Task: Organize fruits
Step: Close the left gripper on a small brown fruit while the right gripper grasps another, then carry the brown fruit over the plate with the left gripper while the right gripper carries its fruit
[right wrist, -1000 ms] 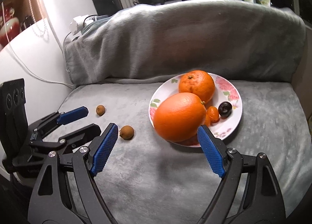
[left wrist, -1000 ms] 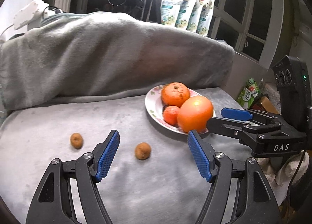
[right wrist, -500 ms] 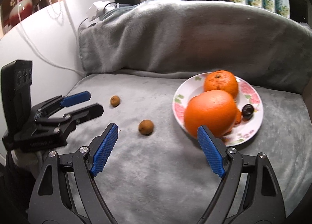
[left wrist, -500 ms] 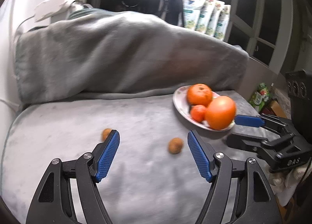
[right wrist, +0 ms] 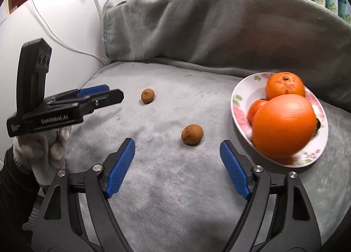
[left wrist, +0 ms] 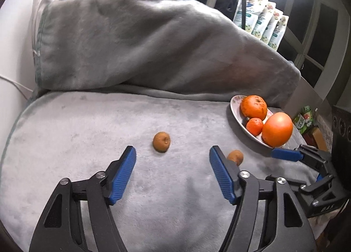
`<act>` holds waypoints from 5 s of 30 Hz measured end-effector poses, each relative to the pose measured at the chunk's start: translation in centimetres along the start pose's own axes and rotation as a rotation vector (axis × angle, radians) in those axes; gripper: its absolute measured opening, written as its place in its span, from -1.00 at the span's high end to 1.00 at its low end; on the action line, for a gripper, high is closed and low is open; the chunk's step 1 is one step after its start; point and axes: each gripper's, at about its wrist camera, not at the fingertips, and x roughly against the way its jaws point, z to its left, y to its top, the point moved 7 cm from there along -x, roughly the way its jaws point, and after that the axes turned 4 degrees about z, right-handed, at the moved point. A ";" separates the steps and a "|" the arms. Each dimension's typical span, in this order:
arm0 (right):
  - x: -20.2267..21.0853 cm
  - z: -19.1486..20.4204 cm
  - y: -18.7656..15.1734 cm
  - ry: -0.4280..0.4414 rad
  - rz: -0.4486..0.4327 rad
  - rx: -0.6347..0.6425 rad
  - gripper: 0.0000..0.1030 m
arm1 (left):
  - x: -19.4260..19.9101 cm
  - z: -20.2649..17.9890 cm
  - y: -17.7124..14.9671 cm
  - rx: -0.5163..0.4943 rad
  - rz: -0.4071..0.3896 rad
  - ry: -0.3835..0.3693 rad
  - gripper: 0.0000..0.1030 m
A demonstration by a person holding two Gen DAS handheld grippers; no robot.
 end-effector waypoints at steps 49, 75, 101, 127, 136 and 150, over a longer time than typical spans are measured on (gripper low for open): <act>-6.4 -0.7 0.5 -0.076 0.098 -0.033 0.26 | -7.2 1.1 0.1 0.084 0.111 0.035 0.43; -6.0 -0.8 0.7 -0.063 0.087 -0.052 0.39 | -5.6 1.1 0.3 0.070 0.079 0.031 0.55; 3.1 -2.6 0.6 -0.053 -0.073 -0.076 0.39 | -0.5 -6.6 1.6 -0.050 -0.016 -0.078 0.55; 8.7 -13.2 1.4 -0.165 -0.170 -0.188 0.39 | -4.7 -13.7 4.1 -0.137 0.030 -0.154 0.55; 6.6 -15.7 2.0 -0.170 -0.139 -0.217 0.39 | -6.8 -14.1 5.0 -0.144 0.053 -0.144 0.55; 4.6 -17.6 2.4 -0.169 -0.111 -0.247 0.39 | -8.0 -15.3 5.5 -0.167 0.061 -0.151 0.55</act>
